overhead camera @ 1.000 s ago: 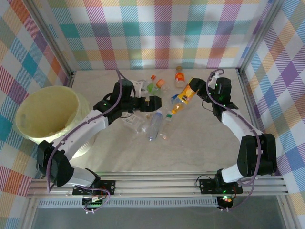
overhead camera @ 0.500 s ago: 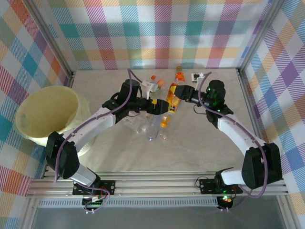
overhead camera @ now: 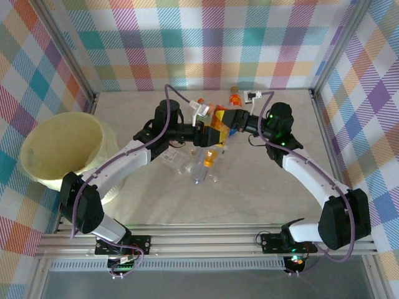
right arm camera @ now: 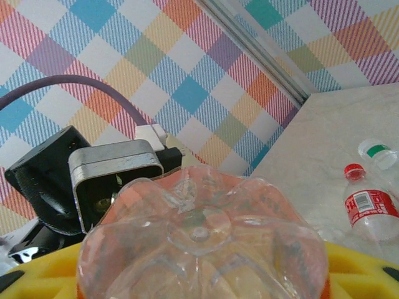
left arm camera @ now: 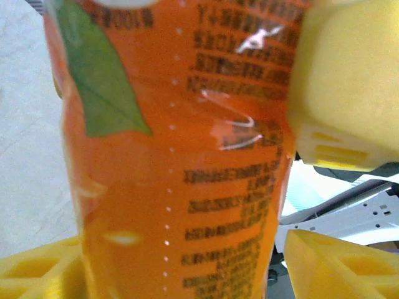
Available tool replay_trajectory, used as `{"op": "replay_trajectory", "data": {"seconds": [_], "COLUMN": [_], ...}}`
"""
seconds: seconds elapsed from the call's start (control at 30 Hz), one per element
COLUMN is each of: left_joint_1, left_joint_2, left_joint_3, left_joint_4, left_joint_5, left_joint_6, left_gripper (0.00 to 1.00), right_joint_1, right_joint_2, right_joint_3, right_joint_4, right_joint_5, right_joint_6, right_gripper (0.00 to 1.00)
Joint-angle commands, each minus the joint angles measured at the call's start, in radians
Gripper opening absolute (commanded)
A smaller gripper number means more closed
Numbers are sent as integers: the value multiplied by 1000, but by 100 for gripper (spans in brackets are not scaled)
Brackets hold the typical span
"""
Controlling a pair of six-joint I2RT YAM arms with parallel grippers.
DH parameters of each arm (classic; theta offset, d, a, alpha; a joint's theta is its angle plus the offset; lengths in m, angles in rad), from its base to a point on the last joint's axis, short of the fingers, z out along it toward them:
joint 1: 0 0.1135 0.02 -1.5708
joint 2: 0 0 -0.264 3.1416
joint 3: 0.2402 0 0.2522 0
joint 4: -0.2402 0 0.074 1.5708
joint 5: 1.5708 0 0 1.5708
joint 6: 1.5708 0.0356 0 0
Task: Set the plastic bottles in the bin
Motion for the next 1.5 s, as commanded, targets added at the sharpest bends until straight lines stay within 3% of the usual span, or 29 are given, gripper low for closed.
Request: {"op": "replay_trajectory", "data": {"seconds": [0.0, 0.17, 0.47, 0.77, 1.03, 1.47], "left_joint_1": [-14, -16, -16, -16, -16, -8], "left_joint_2": [-3, -1, -1, -30, -78, -210], "left_joint_3": [18, 16, 12, 28, 52, 131], "left_joint_4": [71, 76, 3, -144, -331, -659], "left_joint_5": [71, 59, -129, -369, -651, -1074], "left_joint_6": [-17, -17, 9, 65, 123, 141], "left_gripper": [67, 57, 51, 51, 51, 51], "right_joint_1": [18, 26, 27, 28, 28, 28], "right_joint_2": [-14, 0, 5, -32, -86, -158], "right_joint_3": [41, 48, 55, 40, -19, -148], "right_joint_4": [68, 83, 14, -103, -148, -185], "right_joint_5": [-1, -7, 3, 114, 235, 306], "right_joint_6": [11, 22, -11, -105, -176, -362], "right_gripper": [55, 57, 69, 80, 100, 100]}}
